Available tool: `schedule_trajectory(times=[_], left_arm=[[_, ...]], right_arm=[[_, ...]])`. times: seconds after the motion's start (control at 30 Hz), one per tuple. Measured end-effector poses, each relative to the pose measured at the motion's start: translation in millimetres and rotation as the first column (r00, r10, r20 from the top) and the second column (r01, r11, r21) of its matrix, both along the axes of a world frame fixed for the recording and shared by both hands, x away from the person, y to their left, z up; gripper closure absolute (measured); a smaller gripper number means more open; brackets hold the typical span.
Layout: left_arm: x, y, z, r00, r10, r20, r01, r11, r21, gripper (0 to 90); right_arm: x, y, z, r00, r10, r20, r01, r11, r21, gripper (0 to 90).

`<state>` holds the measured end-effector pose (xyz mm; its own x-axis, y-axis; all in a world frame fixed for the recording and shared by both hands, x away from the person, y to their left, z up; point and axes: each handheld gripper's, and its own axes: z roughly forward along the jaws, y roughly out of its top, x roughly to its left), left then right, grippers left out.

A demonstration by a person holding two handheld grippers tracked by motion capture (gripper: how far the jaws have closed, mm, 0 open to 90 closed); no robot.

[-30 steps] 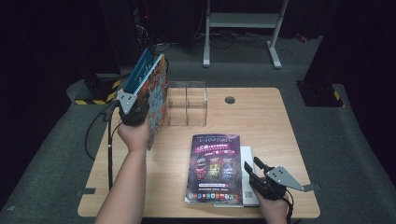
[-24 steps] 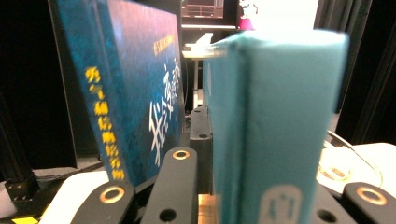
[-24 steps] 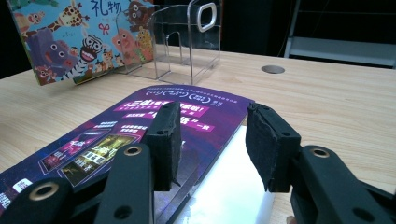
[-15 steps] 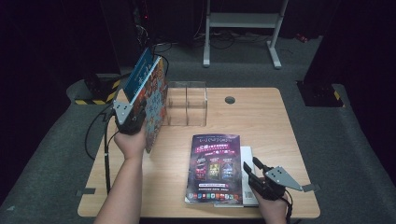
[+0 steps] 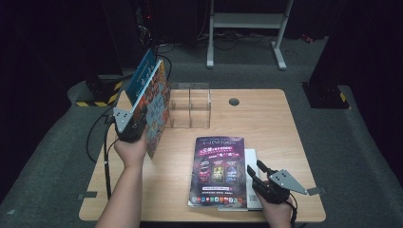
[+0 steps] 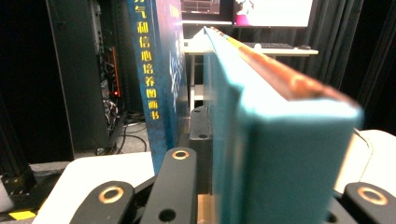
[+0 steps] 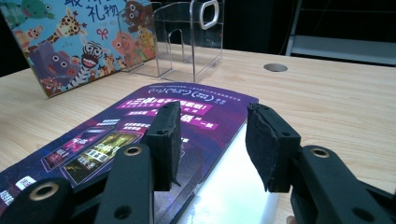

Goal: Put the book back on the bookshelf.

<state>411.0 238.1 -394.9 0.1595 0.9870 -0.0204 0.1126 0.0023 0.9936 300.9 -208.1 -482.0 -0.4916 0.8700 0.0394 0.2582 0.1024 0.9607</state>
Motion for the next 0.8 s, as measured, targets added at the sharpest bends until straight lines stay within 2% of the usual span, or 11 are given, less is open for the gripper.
schedule_trajectory(times=[0.1, 0.3, 0.4, 0.53, 0.7, 0.8], left_arm=[[-1.9, 1.3, 0.8, 0.9998, -0.008, -0.016, 0.008, 1.0, -0.002, 80.2], [-5.0, 3.8, 6.3, 0.9978, -0.029, -0.059, 0.031, 0.9992, 0.026, 78.7], [-5.0, 4.8, 10.5, 0.9946, -0.049, -0.092, 0.052, 0.9982, 0.03, 77.5], [-4.4, 7.5, 15.2, 0.9918, -0.065, -0.11, 0.067, 0.9975, 0.022, 73.9], [-2.0, 10.2, 17.0, 0.9849, -0.07, -0.159, 0.078, 0.9958, 0.046, 72.1], [-2.1, 11.4, 16.5, 0.9844, -0.07, -0.162, 0.08, 0.9954, 0.053, 71.6]], right_arm=[[-0.2, -0.1, 0.2, 1.0, 0.0, 0.0, 0.0, 1.0, 0.0, 55.5], [0.4, 0.3, -0.3, 1.0, 0.003, -0.001, -0.003, 1.0, -0.001, 55.5], [0.5, 0.8, -0.4, 1.0, 0.003, 0.0, -0.003, 1.0, -0.003, 55.4], [0.5, 0.8, -0.9, 1.0, 0.001, -0.004, -0.001, 1.0, -0.007, 55.3], [0.6, 0.4, -1.3, 1.0, 0.001, -0.006, -0.001, 1.0, -0.006, 55.2], [1.2, 0.8, -1.9, 0.9999, 0.004, -0.009, -0.004, 1.0, -0.009, 55.1]])
